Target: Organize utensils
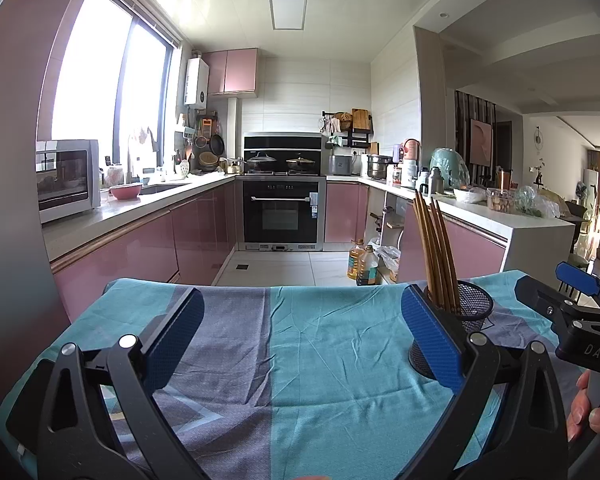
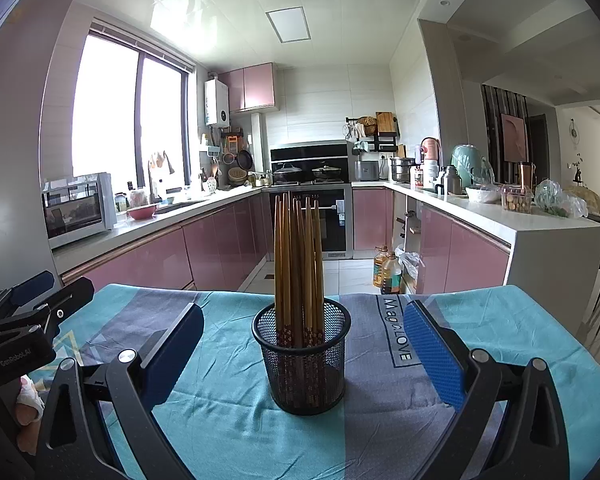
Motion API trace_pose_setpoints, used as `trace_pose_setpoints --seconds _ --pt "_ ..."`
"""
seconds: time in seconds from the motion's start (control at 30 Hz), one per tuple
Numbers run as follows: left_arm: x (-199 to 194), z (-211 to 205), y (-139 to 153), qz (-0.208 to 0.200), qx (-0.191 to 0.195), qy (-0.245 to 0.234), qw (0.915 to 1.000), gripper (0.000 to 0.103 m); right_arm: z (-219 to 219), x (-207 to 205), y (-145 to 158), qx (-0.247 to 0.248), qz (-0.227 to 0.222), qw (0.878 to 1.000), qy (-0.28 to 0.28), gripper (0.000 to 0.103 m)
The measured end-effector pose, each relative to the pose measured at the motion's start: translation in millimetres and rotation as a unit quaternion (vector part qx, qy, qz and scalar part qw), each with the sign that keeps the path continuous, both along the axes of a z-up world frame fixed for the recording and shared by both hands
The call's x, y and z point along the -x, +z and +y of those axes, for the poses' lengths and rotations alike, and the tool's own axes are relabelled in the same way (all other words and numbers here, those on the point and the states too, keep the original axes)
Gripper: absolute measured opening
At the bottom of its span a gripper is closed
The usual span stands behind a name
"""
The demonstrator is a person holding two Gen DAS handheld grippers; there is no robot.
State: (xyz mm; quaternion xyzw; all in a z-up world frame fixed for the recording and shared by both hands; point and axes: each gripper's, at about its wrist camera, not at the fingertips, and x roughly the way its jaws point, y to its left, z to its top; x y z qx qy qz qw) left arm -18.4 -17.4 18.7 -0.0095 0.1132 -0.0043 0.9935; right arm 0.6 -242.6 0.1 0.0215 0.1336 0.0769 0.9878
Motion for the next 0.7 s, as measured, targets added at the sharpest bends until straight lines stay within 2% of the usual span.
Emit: trace_pose_setpoints --seconds 0.5,0.6,0.7 --pt "0.3 -0.4 -5.8 0.000 -0.014 -0.004 0.9999 0.097 -0.6 1.0 -1.4 0.001 0.004 1.000 -0.001 0.097" --pt "-5.1 0.1 -9.3 0.021 -0.017 -0.012 0.9996 0.097 -9.0 -2.2 -2.7 0.001 0.014 1.000 -0.005 0.097" --pt "-16.6 6.9 -17.8 0.057 -0.017 -0.009 0.9982 0.097 -31.6 -17.8 -13.3 0.016 0.063 0.997 -0.034 0.097"
